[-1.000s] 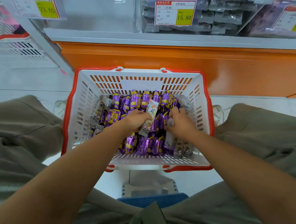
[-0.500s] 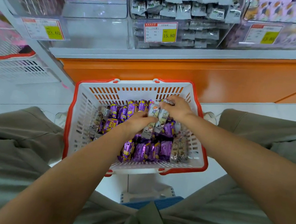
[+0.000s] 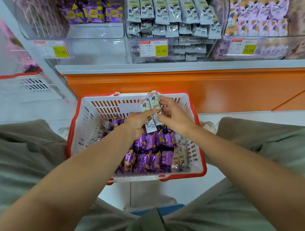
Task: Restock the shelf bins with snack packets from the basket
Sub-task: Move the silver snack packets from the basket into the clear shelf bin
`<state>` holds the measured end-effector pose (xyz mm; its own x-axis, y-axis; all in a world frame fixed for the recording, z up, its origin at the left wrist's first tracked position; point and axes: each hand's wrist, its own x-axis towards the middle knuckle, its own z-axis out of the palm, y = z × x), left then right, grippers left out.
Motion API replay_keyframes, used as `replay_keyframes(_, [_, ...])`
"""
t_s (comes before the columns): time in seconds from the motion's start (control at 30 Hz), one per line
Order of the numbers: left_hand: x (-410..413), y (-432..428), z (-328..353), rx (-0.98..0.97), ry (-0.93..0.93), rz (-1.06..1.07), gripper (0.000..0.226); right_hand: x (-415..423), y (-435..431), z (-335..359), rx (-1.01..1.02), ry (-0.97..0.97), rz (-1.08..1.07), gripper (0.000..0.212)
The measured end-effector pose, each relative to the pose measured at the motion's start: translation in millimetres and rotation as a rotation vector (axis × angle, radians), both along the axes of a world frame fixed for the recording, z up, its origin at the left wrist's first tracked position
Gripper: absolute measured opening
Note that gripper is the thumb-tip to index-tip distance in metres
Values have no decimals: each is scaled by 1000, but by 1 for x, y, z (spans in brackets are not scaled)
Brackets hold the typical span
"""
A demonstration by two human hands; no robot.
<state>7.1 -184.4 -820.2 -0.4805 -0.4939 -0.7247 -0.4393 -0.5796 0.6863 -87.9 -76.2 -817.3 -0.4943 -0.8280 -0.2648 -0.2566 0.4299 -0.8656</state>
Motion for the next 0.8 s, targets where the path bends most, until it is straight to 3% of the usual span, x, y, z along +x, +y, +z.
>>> replay_keyframes(0.17, [2, 7, 20, 116, 71, 62, 61, 16, 8, -4, -10, 182, 90, 108])
replay_keyframes(0.23, [2, 11, 32, 119, 75, 8, 42, 17, 8, -2, -21, 251, 78, 111])
replay_keyframes(0.33, [-1, 10, 46, 138, 123, -20, 7, 15, 6, 8, -107, 365, 46, 103])
replay_keyframes(0.47, [-11, 8, 68, 9, 182, -63, 25, 7, 5, 34, -204, 471, -30, 87])
replay_keyframes(0.6, [-26, 14, 103, -108, 253, -164, 14, -6, 8, 61, -320, 532, -147, 78])
replay_keyframes(0.8, [-55, 21, 161, -361, 343, -352, 31, -41, 19, 108, -453, 593, -377, 61])
